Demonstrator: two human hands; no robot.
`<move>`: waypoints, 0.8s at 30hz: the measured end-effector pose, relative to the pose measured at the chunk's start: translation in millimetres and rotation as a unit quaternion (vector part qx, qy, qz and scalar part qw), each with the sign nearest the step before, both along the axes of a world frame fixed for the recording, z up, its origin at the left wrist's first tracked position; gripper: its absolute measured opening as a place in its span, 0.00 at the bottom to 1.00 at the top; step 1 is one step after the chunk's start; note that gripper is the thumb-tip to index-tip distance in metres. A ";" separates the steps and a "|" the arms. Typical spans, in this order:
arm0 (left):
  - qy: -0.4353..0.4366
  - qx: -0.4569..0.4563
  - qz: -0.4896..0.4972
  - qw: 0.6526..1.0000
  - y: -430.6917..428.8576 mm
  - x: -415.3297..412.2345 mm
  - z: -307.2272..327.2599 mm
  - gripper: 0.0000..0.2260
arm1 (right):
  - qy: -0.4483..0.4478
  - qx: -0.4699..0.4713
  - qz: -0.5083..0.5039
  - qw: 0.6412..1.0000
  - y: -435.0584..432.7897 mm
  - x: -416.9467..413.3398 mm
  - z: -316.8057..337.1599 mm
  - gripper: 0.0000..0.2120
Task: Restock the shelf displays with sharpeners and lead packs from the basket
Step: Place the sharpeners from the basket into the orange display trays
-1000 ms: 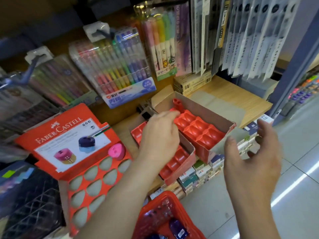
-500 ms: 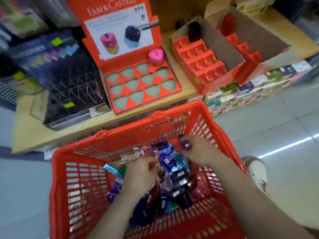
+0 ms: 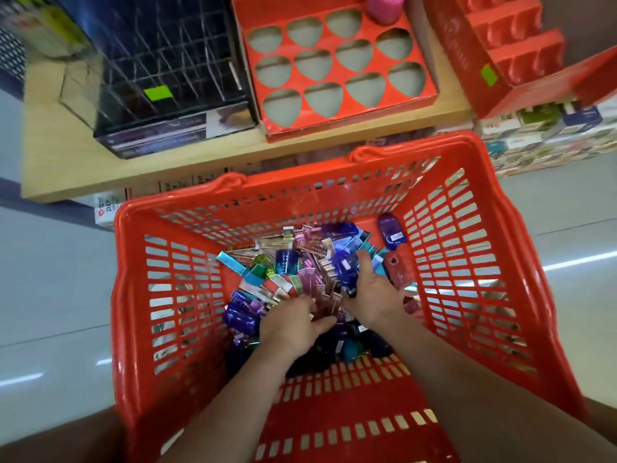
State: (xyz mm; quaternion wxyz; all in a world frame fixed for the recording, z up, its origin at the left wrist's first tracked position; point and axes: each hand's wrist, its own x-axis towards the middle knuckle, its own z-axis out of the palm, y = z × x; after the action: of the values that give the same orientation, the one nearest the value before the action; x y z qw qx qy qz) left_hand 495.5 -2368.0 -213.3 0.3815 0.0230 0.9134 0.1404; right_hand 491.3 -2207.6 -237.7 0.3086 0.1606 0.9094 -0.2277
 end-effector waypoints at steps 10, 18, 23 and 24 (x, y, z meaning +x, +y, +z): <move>0.134 0.016 -0.078 0.988 -4.8 16.7 5.8 0.18 | -0.085 -0.086 -0.029 0.992 20.6 29.4 6.5 0.50; 0.015 -0.056 -0.292 0.955 20.4 33.8 4.9 0.19 | -0.160 -0.135 0.052 0.976 25.1 40.4 12.9 0.39; 0.034 -0.060 -0.332 0.941 29.7 36.6 8.0 0.15 | -0.194 -0.269 -0.097 0.938 34.5 42.2 22.5 0.20; 0.027 -0.047 -0.321 0.945 31.5 38.0 7.5 0.15 | -0.205 -0.290 -0.126 0.926 35.3 42.1 27.3 0.20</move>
State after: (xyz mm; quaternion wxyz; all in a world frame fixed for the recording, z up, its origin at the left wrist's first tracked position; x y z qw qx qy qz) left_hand 533.4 -2336.5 -205.8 0.3821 0.3008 0.8732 -0.0334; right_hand 533.4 -2172.3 -210.5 0.4905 0.2207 0.6925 -0.4808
